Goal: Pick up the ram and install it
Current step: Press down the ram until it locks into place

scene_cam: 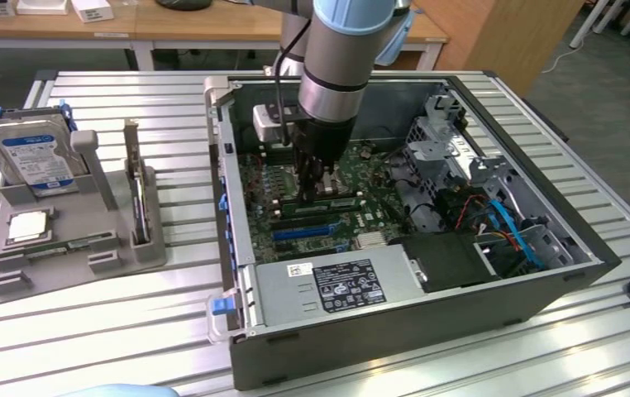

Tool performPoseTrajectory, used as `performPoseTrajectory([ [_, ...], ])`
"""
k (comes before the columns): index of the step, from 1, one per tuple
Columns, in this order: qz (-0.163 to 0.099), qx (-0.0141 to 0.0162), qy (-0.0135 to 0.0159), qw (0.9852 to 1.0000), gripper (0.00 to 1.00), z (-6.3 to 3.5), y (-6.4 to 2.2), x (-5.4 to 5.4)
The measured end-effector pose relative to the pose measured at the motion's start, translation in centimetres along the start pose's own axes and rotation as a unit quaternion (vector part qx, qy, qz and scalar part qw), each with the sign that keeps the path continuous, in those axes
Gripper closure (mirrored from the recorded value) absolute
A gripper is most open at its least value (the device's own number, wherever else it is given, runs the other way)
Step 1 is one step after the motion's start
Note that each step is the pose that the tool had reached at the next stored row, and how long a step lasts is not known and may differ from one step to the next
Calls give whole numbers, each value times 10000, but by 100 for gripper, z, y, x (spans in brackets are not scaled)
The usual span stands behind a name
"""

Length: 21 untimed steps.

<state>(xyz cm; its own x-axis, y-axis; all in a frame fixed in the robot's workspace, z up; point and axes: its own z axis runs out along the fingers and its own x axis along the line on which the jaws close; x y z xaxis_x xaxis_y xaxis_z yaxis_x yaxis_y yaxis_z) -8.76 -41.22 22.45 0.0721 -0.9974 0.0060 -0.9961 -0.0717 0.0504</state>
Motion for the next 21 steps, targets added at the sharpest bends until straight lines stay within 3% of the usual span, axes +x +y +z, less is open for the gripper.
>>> performPoseTrajectory([
  [21,1,132,9,9999,90,26,-1,0],
])
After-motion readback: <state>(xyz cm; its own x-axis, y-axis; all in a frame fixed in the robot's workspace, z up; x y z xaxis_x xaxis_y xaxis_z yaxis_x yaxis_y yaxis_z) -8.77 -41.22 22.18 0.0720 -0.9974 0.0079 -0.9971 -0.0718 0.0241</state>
